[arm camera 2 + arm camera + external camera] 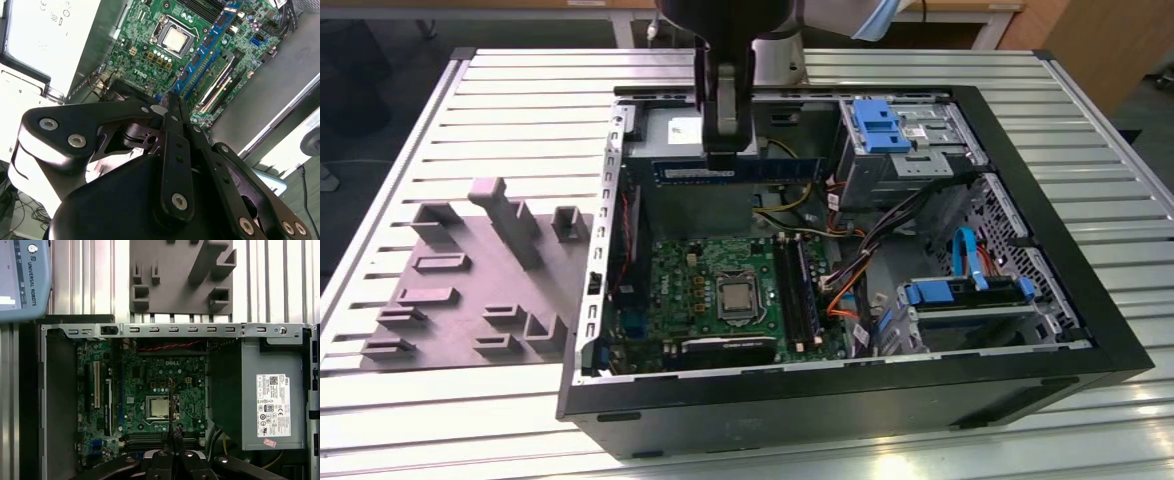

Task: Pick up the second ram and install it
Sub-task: 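Pick up the second ram and move it above second insertion slot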

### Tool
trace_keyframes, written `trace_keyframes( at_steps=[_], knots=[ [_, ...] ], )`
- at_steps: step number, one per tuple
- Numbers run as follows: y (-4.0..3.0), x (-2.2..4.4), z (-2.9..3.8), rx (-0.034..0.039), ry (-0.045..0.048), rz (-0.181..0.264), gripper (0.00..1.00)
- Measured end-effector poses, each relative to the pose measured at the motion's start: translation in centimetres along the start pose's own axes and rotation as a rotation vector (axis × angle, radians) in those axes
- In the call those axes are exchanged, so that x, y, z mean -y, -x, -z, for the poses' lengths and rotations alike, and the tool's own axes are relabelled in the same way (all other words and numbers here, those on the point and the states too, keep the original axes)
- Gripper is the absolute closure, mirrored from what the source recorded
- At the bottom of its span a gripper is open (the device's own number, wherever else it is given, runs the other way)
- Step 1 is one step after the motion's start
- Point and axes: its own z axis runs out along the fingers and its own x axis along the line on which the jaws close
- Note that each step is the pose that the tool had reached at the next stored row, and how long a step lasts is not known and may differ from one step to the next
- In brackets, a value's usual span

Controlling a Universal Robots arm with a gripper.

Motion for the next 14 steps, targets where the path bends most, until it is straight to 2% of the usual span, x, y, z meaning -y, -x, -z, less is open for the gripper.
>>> trace_keyframes(
  at_steps=[14],
  knots=[
    [-0.02, 0.23, -0.63, 0.0000, 0.0000, 0.000, 0.89]
  ],
)
